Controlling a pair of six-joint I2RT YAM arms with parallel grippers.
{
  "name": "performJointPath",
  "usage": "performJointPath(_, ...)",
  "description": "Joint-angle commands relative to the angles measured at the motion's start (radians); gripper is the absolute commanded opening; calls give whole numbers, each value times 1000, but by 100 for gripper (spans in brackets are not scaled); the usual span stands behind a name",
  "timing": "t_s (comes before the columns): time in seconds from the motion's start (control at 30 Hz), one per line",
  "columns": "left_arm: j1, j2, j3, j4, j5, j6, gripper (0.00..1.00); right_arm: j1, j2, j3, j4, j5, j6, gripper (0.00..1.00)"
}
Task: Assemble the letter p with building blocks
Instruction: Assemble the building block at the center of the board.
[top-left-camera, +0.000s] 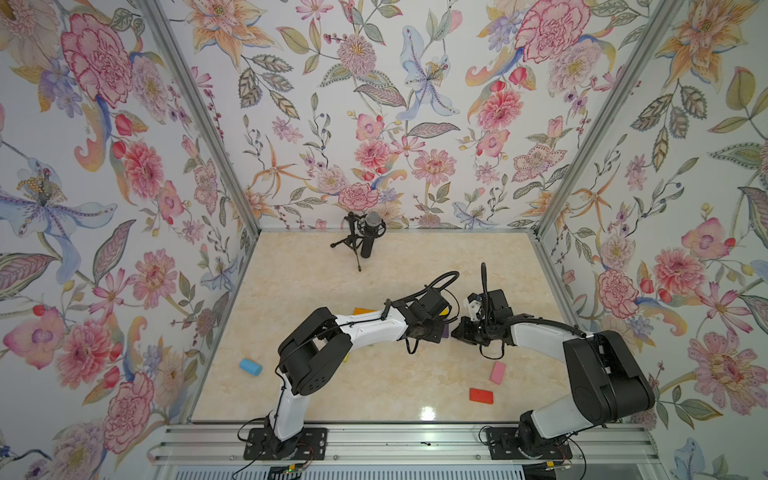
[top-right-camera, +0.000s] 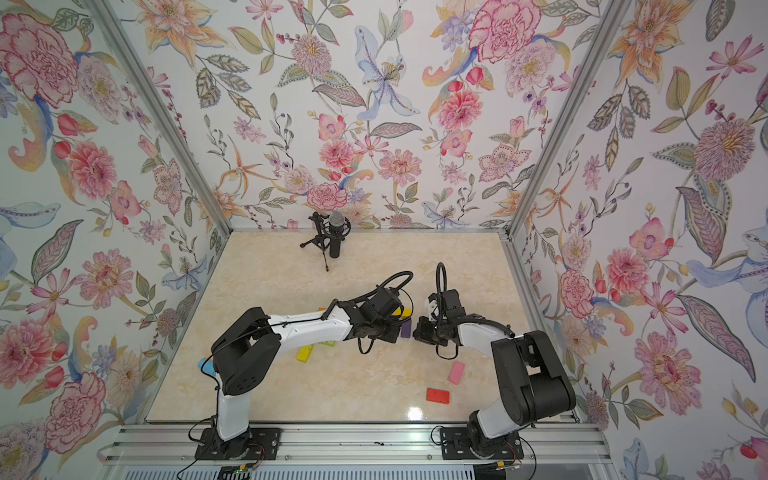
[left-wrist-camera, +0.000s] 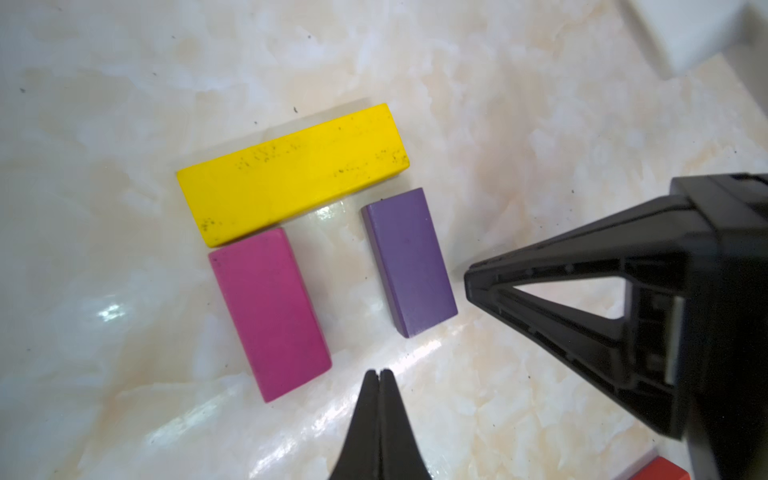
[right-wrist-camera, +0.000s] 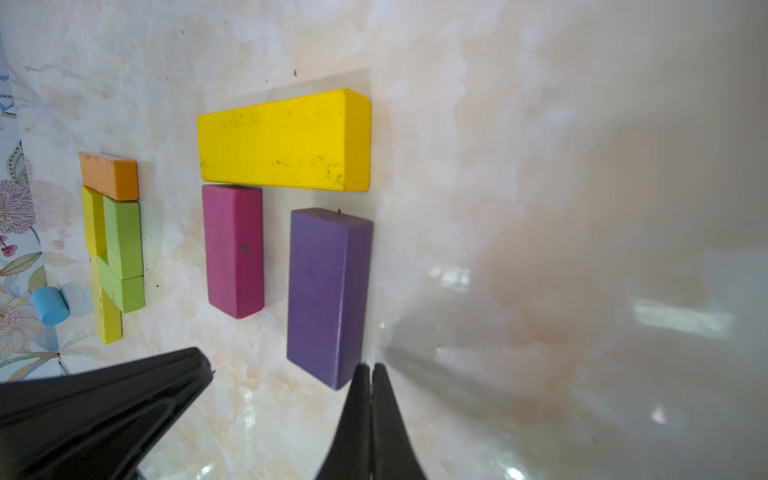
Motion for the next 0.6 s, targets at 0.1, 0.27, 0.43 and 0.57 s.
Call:
performJointPath(0.1, 68, -96, -38, -23, -57, 35, 0, 37, -94, -12, -56, 13, 17, 0)
performJointPath(0.27, 138, -150, -92, -10, -54, 59, 0, 79, -104, -15, -56, 30, 43, 0)
performJointPath(0.43, 185, -198, -132, -8, -60, 77, 0, 116, -77, -7, -54, 52, 53, 0)
performJointPath(0.57, 205, -215, -160, -3, -57, 82, 0, 134, -49, -5, -43, 66, 60, 0)
